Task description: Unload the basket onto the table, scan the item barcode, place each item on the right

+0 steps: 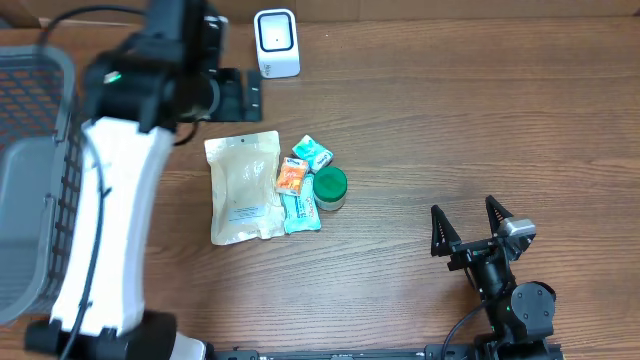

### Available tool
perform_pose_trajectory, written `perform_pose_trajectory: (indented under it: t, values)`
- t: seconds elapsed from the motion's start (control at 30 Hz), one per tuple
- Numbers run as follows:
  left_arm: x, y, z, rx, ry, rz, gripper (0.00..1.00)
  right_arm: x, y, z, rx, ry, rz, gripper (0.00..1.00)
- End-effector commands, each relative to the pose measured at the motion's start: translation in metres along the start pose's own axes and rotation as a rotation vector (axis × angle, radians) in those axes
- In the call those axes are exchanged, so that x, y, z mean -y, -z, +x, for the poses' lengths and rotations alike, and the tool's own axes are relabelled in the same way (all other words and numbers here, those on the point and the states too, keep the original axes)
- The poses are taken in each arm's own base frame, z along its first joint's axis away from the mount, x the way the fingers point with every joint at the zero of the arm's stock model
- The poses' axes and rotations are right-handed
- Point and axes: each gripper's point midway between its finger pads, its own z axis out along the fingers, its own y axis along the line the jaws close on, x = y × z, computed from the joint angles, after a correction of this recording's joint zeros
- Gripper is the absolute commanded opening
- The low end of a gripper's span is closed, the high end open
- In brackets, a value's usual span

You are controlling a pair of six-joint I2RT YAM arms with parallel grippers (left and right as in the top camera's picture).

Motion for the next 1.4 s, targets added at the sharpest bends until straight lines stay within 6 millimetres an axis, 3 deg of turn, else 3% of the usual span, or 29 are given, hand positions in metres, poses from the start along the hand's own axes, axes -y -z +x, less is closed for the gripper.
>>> perform_pose_trajectory:
  t: [0.0, 0.23, 0.43, 0.57, 0.7, 0.93, 1.27, 1.37]
  values:
    - [-0.005, 0.021, 0.001, 0.025, 0.017, 0.043, 1.00, 0.003, 0.000, 0.002, 0.003, 0.004, 0.013, 1.00]
    - [-0.011, 0.061, 0.038, -0.015, 0.060, 0.035, 1.00, 0.003, 0.000, 0.002, 0.003, 0.004, 0.012, 1.00]
    - [-0.041, 0.097, 0.074, -0.039, 0.062, -0.132, 1.00, 0.003, 0.000, 0.002, 0.003, 0.004, 0.012, 1.00]
    - [-0.061, 0.117, 0.071, 0.044, 0.056, -0.193, 1.00, 0.003, 0.000, 0.002, 0.003, 0.004, 0.013, 1.00]
    - [-0.104, 0.132, 0.056, 0.140, 0.161, -0.269, 0.99, 0.003, 0.000, 0.002, 0.003, 0.004, 0.013, 1.00]
    - [-0.154, 0.122, 0.045, 0.155, 0.326, -0.193, 0.99, 0.003, 0.000, 0.002, 0.003, 0.004, 0.013, 1.00]
    - [-0.166, 0.082, 0.056, -0.025, 0.378, -0.150, 0.99, 0.010, 0.000, -0.004, 0.029, 0.005, 0.053, 1.00]
    - [-0.168, 0.075, 0.056, -0.046, 0.384, -0.142, 1.00, 0.003, 0.000, -0.002, 0.018, -0.010, 0.015, 1.00]
